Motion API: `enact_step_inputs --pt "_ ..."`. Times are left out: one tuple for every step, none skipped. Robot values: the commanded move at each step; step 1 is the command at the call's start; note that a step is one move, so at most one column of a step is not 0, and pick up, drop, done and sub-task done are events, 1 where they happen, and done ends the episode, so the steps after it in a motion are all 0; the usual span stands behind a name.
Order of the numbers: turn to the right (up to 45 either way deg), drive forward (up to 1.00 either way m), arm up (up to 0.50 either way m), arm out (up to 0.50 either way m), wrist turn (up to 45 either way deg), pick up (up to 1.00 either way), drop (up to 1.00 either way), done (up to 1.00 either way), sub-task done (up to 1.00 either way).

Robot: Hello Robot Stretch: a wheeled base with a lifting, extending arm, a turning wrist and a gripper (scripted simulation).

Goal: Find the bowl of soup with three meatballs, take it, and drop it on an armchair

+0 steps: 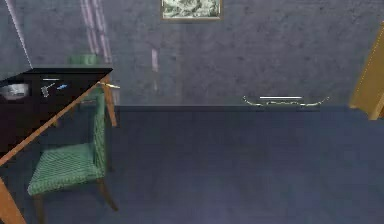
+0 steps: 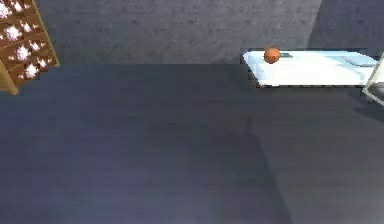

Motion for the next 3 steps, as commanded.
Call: enact_step_inputs --pt "-45.0 0.00 0.00 0.00 0.0 0.00 0.00 0.00 0.00" --pt "-45.0 0.00 0.00 0.00 0.0 0.00 0.00 0.00 0.00" --pt "-45.0 0.00 0.00 0.00 0.0 0.00 0.00 0.00 0.00"
